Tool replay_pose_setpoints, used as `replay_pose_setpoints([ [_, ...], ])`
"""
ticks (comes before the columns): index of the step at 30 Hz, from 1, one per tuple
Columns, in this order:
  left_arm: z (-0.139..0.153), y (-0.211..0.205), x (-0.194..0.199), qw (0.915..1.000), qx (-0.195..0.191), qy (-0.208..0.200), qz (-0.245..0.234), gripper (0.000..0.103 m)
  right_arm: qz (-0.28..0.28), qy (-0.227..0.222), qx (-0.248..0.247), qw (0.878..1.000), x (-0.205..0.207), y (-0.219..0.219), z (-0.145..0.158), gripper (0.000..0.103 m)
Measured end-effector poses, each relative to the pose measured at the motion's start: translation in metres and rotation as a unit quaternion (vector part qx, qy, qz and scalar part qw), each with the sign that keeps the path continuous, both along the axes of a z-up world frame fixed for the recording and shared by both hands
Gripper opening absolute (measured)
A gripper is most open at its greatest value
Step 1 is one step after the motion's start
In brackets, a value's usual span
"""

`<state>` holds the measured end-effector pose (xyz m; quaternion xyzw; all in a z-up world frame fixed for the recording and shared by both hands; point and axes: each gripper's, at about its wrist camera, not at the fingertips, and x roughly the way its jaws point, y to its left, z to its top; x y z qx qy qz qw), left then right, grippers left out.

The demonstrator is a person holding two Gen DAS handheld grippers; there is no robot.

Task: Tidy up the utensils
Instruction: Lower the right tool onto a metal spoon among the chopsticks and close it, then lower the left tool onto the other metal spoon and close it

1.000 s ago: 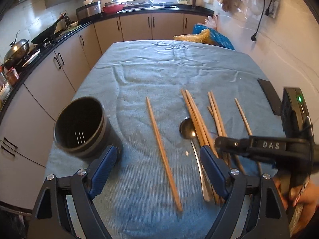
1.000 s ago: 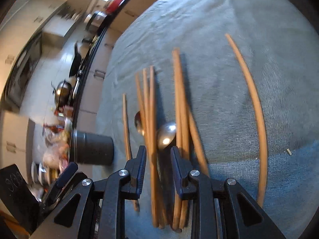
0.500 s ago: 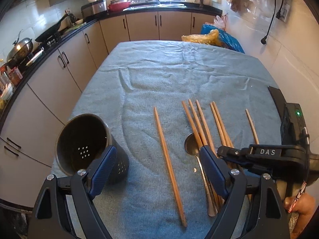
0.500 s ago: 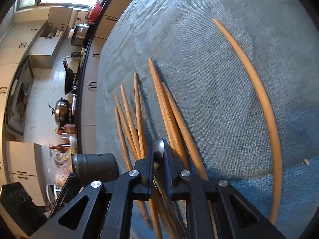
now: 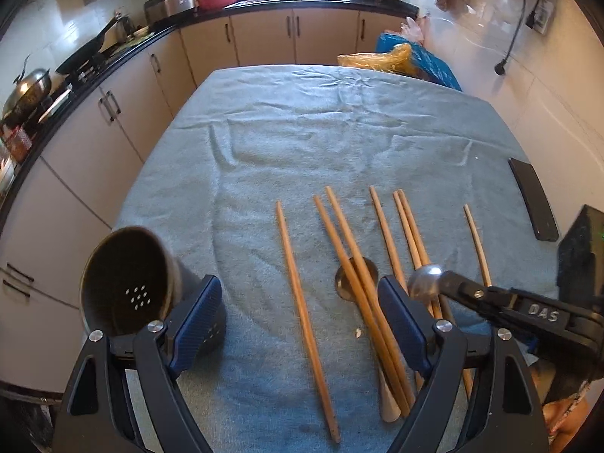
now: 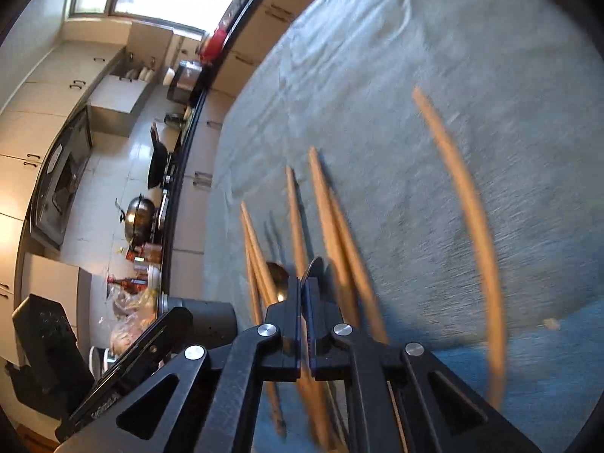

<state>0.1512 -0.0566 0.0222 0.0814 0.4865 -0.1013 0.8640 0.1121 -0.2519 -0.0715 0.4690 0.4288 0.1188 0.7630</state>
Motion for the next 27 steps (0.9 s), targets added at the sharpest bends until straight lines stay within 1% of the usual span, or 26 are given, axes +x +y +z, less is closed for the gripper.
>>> replay_pose_setpoints([
  [2, -0.004, -0.005, 0.003, 0.9999, 0.001, 0.011, -0.007, 0.064, -0.011, -0.011, 0.000, 1.000, -0.007, -0.008, 0.005, 0.003],
  [3, -0.008, -0.007, 0.005, 0.9997, 0.000, 0.023, -0.010, 0.059, -0.013, -0.016, 0.000, 1.000, -0.011, -0.012, 0.007, 0.003],
  [4, -0.013, -0.009, 0.007, 0.9994, 0.000, 0.033, -0.010, 0.047, -0.016, -0.020, -0.002, 1.000, -0.014, -0.014, 0.010, 0.003],
  [5, -0.018, -0.012, 0.010, 0.9990, 0.001, 0.044, -0.008, 0.040, -0.019, -0.024, -0.003, 1.000, -0.019, -0.016, 0.011, 0.003],
  [8, -0.031, -0.014, 0.015, 0.9979, 0.010, 0.065, 0.005, 0.040, -0.021, -0.039, -0.004, 0.999, -0.027, -0.020, 0.019, 0.002],
  [11, -0.043, -0.017, 0.019, 0.9966, 0.030, 0.075, 0.020, 0.038, -0.022, -0.052, -0.004, 0.998, -0.034, -0.024, 0.026, 0.001],
  [15, -0.055, -0.023, 0.025, 0.9951, 0.066, 0.067, 0.029, 0.038, -0.021, -0.069, -0.005, 0.997, -0.038, -0.025, 0.036, 0.001],
  [17, -0.060, -0.028, 0.027, 0.9952, 0.061, 0.073, 0.021, 0.038, -0.018, -0.074, -0.004, 0.997, -0.039, -0.025, 0.039, 0.001],
  [18, -0.059, -0.030, 0.026, 0.9962, 0.048, 0.072, 0.011, 0.038, -0.017, -0.074, -0.003, 0.997, -0.040, -0.025, 0.040, 0.001],
  [19, -0.057, -0.032, 0.025, 0.9971, 0.037, 0.067, 0.001, 0.039, -0.019, -0.073, -0.002, 0.997, -0.040, -0.026, 0.040, 0.001],
  [20, -0.055, -0.034, 0.024, 0.9975, 0.031, 0.063, -0.007, 0.043, -0.019, -0.072, 0.000, 0.997, -0.041, -0.028, 0.039, 0.001],
  [21, -0.053, -0.033, 0.023, 0.9980, 0.026, 0.058, -0.007, 0.045, -0.020, -0.070, -0.001, 0.997, -0.042, -0.028, 0.038, 0.001],
  [22, -0.051, -0.032, 0.024, 0.9983, 0.028, 0.052, -0.004, 0.047, -0.020, -0.063, -0.001, 0.998, -0.042, -0.031, 0.036, 0.001],
  [24, -0.050, -0.030, 0.027, 0.9983, 0.039, 0.044, 0.001, 0.047, -0.019, -0.054, -0.002, 0.998, -0.041, -0.033, 0.033, 0.002],
  [27, -0.053, -0.027, 0.033, 0.9979, 0.038, 0.052, 0.000, 0.047, -0.025, -0.034, -0.015, 0.999, -0.039, -0.041, 0.026, 0.004],
])
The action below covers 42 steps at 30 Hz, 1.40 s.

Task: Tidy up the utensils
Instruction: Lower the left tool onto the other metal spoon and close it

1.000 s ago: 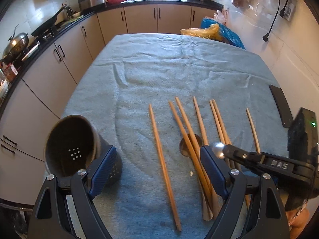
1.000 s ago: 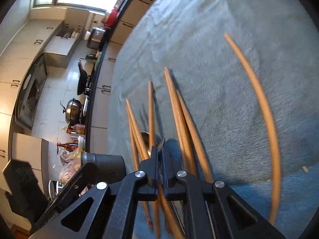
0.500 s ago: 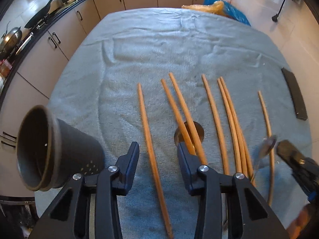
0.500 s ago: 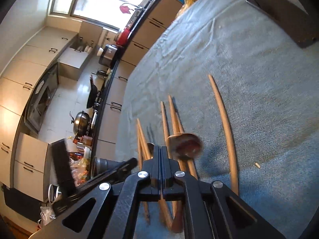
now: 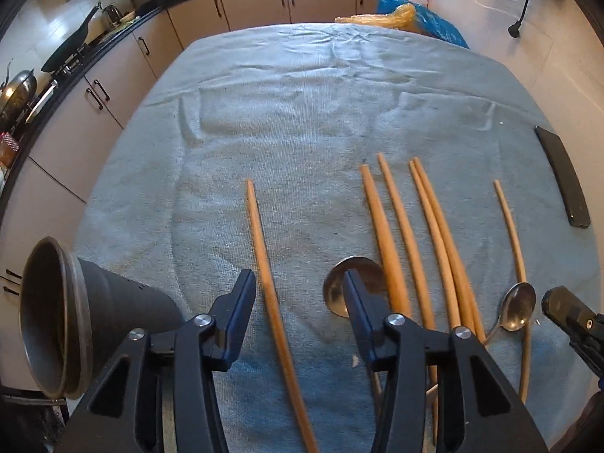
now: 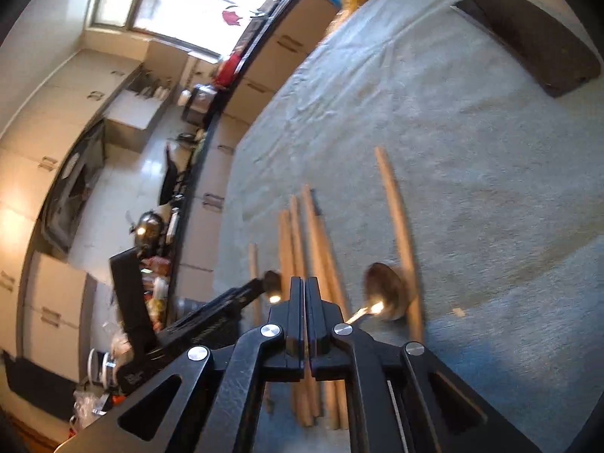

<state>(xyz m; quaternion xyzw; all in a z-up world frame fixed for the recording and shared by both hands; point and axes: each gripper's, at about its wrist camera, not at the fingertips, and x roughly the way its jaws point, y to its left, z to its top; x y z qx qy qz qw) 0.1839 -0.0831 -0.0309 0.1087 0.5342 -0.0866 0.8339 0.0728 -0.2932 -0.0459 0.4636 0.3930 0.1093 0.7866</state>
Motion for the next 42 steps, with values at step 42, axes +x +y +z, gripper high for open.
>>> replay_pose_setpoints([
  [42, -0.017, -0.013, 0.009, 0.9985, -0.036, 0.003, -0.040, 0.014, 0.120, -0.006, -0.179, 0.976, 0.011, 0.012, -0.020, 0.003],
])
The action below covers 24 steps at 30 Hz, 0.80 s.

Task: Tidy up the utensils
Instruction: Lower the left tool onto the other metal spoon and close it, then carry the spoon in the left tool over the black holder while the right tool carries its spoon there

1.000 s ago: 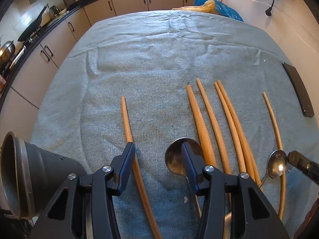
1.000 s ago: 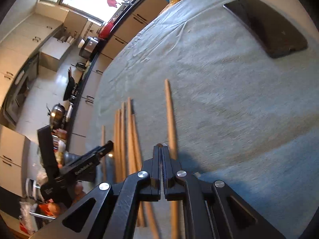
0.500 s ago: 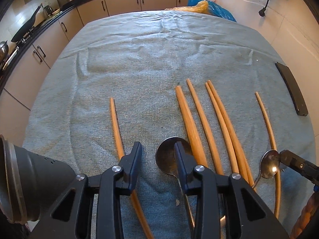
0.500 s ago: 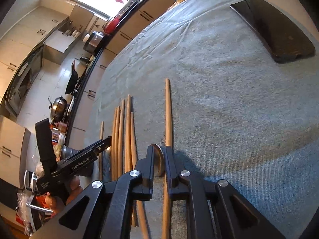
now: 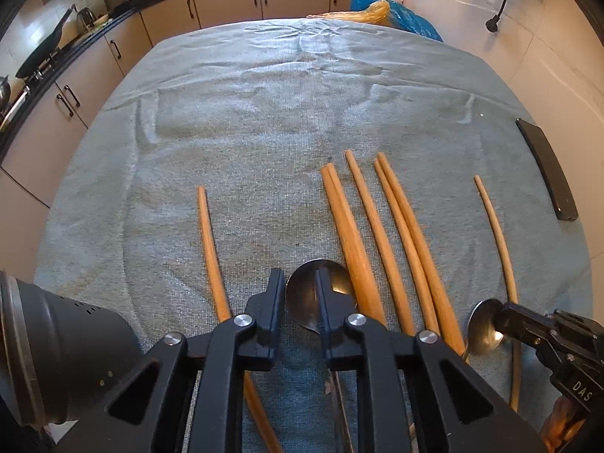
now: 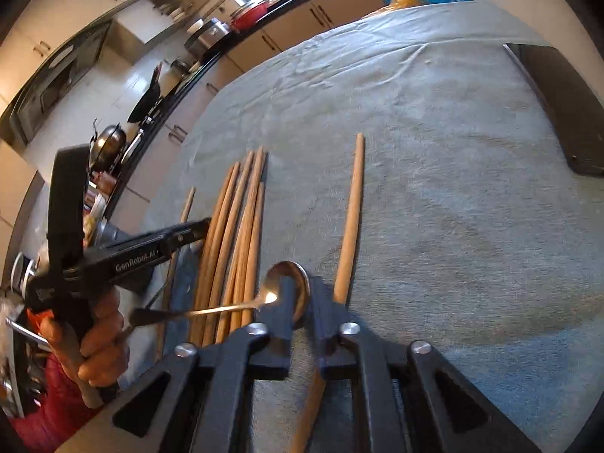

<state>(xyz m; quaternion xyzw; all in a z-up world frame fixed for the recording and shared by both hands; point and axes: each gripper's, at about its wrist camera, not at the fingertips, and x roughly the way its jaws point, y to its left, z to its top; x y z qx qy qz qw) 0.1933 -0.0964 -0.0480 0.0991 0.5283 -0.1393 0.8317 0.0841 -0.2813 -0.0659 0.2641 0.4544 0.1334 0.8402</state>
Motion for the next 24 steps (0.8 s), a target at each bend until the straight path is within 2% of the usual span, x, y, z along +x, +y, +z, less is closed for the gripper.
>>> replay_pose_setpoints([
  [7, 0.015, 0.007, -0.007, 0.9995, -0.024, -0.020, -0.005, 0.004, -0.021, -0.024, -0.012, 0.999, -0.008, -0.007, 0.013, 0.002],
  [12, 0.018, 0.010, -0.009, 0.9993, -0.030, -0.024, -0.003, 0.002, -0.032, -0.062, -0.076, 0.995, -0.021, 0.000, 0.040, 0.002],
  [16, 0.025, 0.015, -0.013, 0.9987, -0.036, -0.035, 0.002, 0.002, -0.042, -0.105, -0.153, 0.982, -0.033, 0.013, 0.069, 0.002],
  [20, 0.038, 0.019, -0.022, 0.9973, -0.035, -0.065, 0.008, 0.002, -0.047, -0.140, -0.206, 0.967, -0.046, 0.020, 0.089, 0.002],
  [24, 0.054, 0.022, -0.033, 0.9940, -0.031, -0.103, 0.016, 0.002, -0.056, -0.160, -0.236, 0.957, -0.052, 0.028, 0.105, 0.002],
])
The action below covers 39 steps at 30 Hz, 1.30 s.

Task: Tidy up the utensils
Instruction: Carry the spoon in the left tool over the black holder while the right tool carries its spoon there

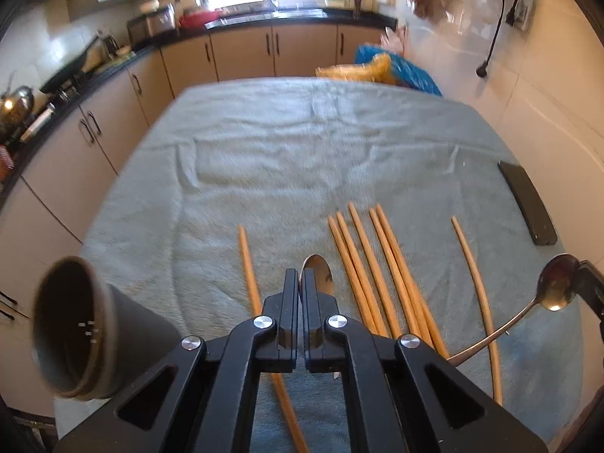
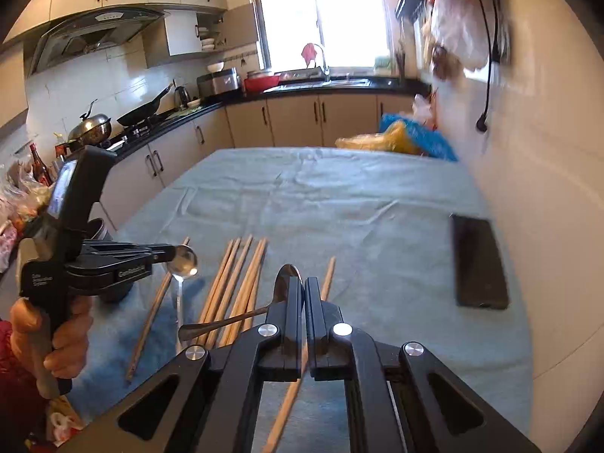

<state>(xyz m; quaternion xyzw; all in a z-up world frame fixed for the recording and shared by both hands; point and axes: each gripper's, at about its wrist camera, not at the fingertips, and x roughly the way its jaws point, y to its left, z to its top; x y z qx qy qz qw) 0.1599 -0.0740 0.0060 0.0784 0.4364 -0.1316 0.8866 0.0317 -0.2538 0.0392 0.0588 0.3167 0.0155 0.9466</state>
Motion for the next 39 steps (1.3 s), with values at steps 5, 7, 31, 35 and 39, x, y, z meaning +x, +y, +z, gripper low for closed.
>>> replay_pose_setpoints([
  [5, 0.023, 0.004, -0.018, 0.9985, 0.005, -0.054, 0.009, 0.002, -0.013, -0.021, -0.028, 0.999, -0.009, 0.000, 0.014, 0.002],
  [7, 0.034, 0.008, -0.025, 0.9970, 0.006, -0.076, 0.013, 0.002, -0.018, -0.026, -0.035, 0.999, -0.011, 0.003, 0.018, 0.002],
  [31, 0.170, 0.147, -0.080, 0.9637, -0.027, -0.246, 0.100, 0.002, 0.030, -0.114, -0.103, 0.988, 0.010, 0.105, 0.111, 0.002],
  [35, 0.169, 0.175, -0.075, 0.9620, -0.026, -0.242, 0.123, 0.002, 0.056, -0.124, -0.112, 0.984, 0.025, 0.144, 0.121, 0.002],
  [39, 0.155, 0.194, -0.061, 0.9645, -0.029, -0.223, 0.138, 0.002, 0.072, -0.124, -0.135, 0.980, 0.040, 0.179, 0.120, 0.002],
])
